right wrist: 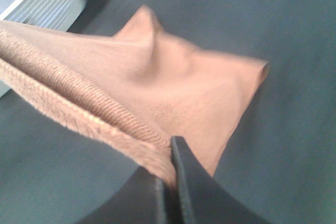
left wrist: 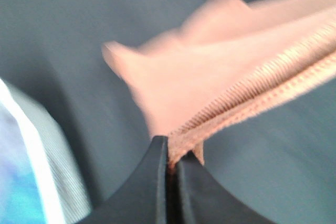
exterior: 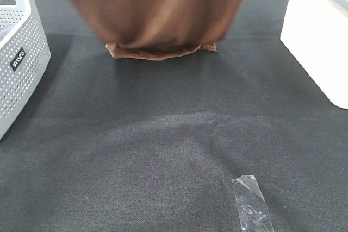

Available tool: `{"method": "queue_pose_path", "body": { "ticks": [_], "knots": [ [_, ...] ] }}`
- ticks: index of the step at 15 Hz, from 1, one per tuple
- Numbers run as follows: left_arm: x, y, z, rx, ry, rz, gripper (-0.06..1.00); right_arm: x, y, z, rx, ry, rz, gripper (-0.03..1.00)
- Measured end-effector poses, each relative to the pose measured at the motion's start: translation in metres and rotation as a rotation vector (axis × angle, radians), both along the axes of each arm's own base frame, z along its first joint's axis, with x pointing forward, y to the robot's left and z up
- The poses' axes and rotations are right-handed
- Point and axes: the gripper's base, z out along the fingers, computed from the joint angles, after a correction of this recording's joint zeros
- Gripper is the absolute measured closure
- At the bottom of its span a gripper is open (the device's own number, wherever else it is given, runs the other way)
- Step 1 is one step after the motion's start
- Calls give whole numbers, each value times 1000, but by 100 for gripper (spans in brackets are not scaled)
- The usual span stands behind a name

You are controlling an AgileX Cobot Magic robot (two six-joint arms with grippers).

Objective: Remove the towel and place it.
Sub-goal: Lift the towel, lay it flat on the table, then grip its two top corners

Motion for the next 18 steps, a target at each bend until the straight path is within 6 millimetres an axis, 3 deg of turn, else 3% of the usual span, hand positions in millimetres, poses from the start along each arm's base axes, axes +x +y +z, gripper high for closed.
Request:
{"method": "queue_pose_path", "body": {
  "ticks": [5,6,8,11,12,18],
  "knots": [
    [-133,25,-18,-218,83,23,94,-108,-20,-11,112,118,7,97],
    [-144,26,-26,-236,106,17,94,-129,-25,-21,132,154,-2,97],
    [-154,26,-41,-258,153,12,94,-144,-29,-37,130,198,-17,97],
    [-165,24,-86,-273,311,13,94,-167,-36,-83,113,340,-63,97],
    [-165,24,-86,-273,311,13,94,-167,-36,-83,113,340,-63,97],
    [-177,23,-149,-249,533,27,94,-188,-42,-162,45,600,-110,97]
  ]
}}
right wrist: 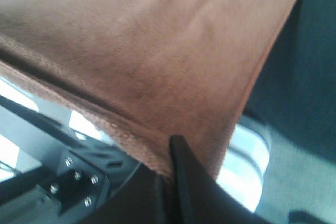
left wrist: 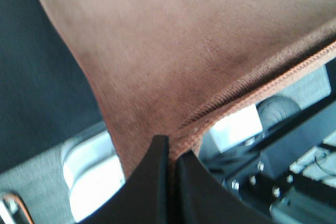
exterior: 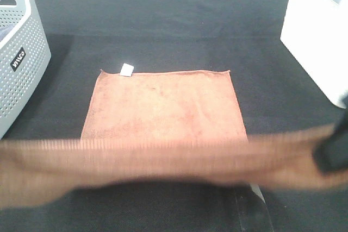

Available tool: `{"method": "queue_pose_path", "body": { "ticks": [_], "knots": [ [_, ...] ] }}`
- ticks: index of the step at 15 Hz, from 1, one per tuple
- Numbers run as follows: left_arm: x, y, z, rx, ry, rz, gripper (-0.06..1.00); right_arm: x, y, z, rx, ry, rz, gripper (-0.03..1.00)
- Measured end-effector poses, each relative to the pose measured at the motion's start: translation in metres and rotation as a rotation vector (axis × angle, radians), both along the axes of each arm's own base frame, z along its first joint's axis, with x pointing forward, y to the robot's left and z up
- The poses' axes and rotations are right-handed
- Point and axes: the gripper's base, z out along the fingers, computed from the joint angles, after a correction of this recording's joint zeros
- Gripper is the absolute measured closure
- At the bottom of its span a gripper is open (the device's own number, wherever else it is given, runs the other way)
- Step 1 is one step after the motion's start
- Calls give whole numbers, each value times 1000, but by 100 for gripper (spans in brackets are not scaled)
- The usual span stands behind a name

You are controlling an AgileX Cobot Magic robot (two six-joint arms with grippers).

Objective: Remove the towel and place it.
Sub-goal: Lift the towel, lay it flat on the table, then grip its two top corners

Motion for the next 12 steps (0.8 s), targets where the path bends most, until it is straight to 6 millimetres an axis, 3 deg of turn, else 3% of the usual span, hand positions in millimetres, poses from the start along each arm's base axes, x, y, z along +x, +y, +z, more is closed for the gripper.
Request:
{"method": "queue_pose_path", "body": {
  "ticks": [1,3,12],
  "knots": [
    [-1,-1,-17,9,70,-16,94,-1,0,-22,-30,95,-4,97],
    [4,-4,-37,27,169,-30,94,0,-1,-46,-66,209,-16,97],
    [31,-19,-93,114,429,-136,94,23,4,-92,-135,424,22,97]
  ]
}}
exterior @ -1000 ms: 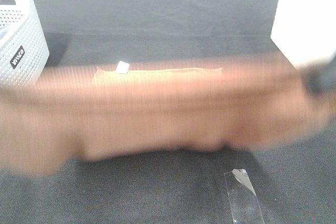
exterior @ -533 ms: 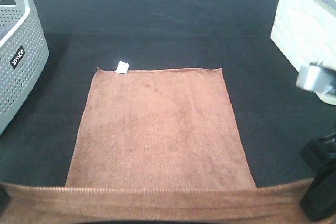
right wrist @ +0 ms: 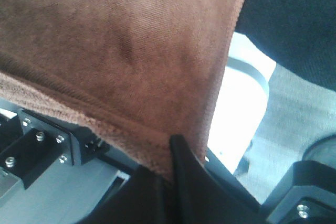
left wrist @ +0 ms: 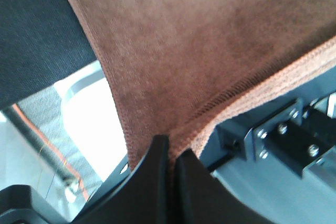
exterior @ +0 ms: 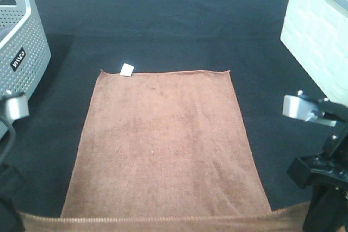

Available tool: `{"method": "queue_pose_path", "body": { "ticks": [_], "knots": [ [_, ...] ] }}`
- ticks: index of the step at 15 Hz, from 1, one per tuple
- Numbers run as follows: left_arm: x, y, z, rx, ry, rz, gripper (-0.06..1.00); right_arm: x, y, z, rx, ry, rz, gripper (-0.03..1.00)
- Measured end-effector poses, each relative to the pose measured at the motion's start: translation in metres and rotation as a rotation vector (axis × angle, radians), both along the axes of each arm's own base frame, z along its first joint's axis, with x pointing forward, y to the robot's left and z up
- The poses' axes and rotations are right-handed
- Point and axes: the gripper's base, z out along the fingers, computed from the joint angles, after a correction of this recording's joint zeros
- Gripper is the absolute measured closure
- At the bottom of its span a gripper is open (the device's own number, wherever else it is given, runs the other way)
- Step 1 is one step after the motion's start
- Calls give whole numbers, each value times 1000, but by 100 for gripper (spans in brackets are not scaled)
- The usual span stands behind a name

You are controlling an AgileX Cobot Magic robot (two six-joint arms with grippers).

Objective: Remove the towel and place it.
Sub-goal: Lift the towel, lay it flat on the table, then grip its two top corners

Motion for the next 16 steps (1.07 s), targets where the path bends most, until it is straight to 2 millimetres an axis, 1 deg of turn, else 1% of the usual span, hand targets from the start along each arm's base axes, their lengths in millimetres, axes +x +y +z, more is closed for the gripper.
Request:
{"method": "queue_pose_path", "body": {
  "ticks": [2,4,5,6,7,8,11,13,15,16],
  "knots": [
    [-2,-15,-13,29,32,-79,94,4,-1,-14,-34,56,7,97],
    [-2,-28,-31,61,71,-132,94,9,-2,-25,-54,83,29,97],
    [-4,-33,-41,85,101,-165,94,10,-2,-29,-50,92,39,97],
    [-4,-33,-41,85,101,-165,94,10,-2,-29,-50,92,39,97],
    [-5,-39,-50,107,124,-197,94,12,-1,-35,-44,98,56,97],
    [-5,-43,-53,113,129,-211,94,13,-1,-39,-49,106,62,97],
    [-5,-50,-53,107,118,-223,94,13,-3,-48,-60,125,79,97],
    [-7,-53,-53,105,120,-236,93,13,-3,-48,-51,128,78,96],
    [-15,-64,-54,99,101,-281,80,11,-3,-49,-41,135,89,81],
    [-17,-68,-54,93,90,-275,69,8,-3,-50,-38,148,83,71]
  ]
}}
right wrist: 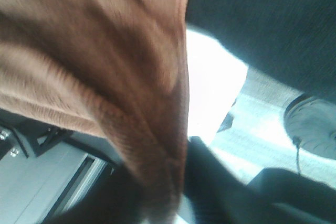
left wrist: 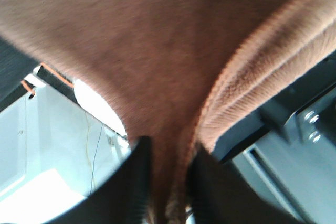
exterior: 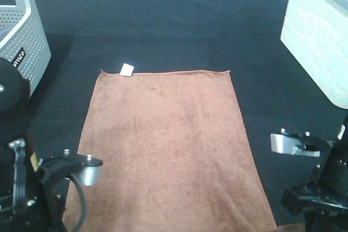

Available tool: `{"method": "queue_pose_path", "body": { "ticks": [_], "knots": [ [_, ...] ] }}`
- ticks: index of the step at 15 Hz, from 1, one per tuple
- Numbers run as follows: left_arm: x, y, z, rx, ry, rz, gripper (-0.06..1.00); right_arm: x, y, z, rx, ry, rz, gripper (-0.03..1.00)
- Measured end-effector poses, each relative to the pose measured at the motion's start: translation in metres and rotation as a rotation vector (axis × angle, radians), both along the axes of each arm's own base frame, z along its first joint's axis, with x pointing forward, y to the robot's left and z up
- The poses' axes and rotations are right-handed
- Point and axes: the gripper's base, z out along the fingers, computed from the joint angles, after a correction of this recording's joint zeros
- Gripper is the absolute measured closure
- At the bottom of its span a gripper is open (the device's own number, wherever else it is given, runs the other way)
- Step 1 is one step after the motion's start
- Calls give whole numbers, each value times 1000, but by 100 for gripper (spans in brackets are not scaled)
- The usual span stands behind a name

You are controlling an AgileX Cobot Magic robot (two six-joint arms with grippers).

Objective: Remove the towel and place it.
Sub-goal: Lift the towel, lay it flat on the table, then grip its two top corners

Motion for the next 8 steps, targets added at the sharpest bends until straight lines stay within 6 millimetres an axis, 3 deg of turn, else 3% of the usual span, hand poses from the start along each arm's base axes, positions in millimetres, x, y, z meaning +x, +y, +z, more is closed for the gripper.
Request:
{"method": "queue_pose_path", "body": {
  "ticks": [4,8],
  "knots": [
    [-2,-8,-1,7,-17,87,24,-10,-2,-5,2,37,-20,29],
    [0,-12,5,0,8,86,19,3,2,10,33,-63,-27,23]
  ]
}}
